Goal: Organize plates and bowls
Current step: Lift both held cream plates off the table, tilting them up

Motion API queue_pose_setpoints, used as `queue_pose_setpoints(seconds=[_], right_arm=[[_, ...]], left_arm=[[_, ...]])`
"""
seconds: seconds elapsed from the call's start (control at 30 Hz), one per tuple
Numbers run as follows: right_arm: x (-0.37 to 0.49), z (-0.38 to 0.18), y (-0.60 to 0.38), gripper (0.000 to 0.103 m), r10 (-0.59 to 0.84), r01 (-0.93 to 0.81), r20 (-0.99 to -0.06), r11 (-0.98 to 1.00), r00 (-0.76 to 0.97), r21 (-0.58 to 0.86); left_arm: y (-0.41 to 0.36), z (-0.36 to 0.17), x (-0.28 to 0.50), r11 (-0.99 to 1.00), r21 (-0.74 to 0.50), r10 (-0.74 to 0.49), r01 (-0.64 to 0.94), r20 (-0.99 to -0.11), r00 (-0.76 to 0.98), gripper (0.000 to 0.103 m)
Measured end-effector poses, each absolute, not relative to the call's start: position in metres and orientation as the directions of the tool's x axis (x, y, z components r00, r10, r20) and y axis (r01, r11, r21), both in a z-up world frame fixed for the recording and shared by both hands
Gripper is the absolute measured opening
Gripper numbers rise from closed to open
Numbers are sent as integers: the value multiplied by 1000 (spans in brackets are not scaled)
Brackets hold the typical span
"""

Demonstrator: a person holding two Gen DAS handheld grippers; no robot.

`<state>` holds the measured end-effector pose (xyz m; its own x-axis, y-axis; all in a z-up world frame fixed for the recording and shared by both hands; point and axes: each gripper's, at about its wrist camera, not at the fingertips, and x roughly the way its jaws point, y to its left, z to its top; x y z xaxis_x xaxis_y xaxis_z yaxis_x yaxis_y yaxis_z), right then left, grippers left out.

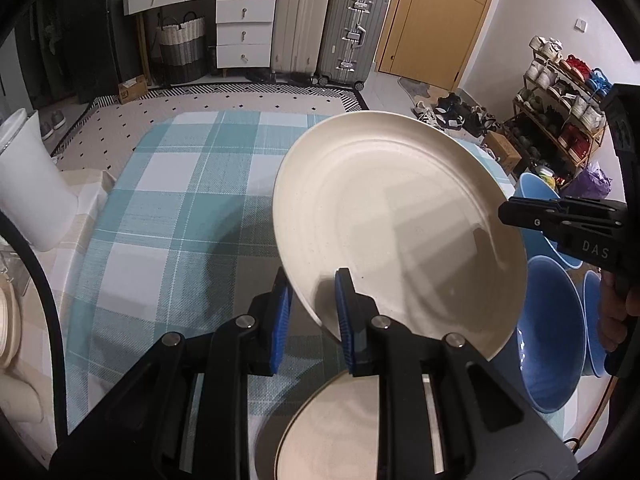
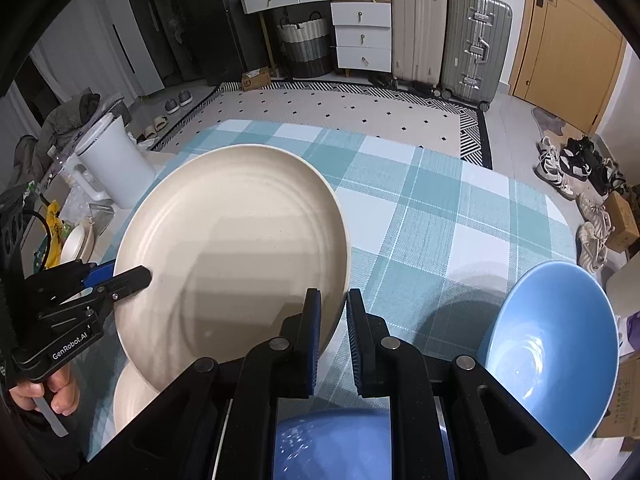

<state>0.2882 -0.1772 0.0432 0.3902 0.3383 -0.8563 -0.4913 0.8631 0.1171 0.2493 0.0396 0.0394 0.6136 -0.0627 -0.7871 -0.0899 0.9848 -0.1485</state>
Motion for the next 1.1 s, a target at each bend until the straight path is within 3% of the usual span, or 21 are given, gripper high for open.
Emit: queue_pose_setpoints(seconds=[1.1], right_arm=[[185,102,-182,14,437,-527,-763,836,476,150]], left_arm=[[41,92,152,987,-143,-60,-69,-740,670,19]])
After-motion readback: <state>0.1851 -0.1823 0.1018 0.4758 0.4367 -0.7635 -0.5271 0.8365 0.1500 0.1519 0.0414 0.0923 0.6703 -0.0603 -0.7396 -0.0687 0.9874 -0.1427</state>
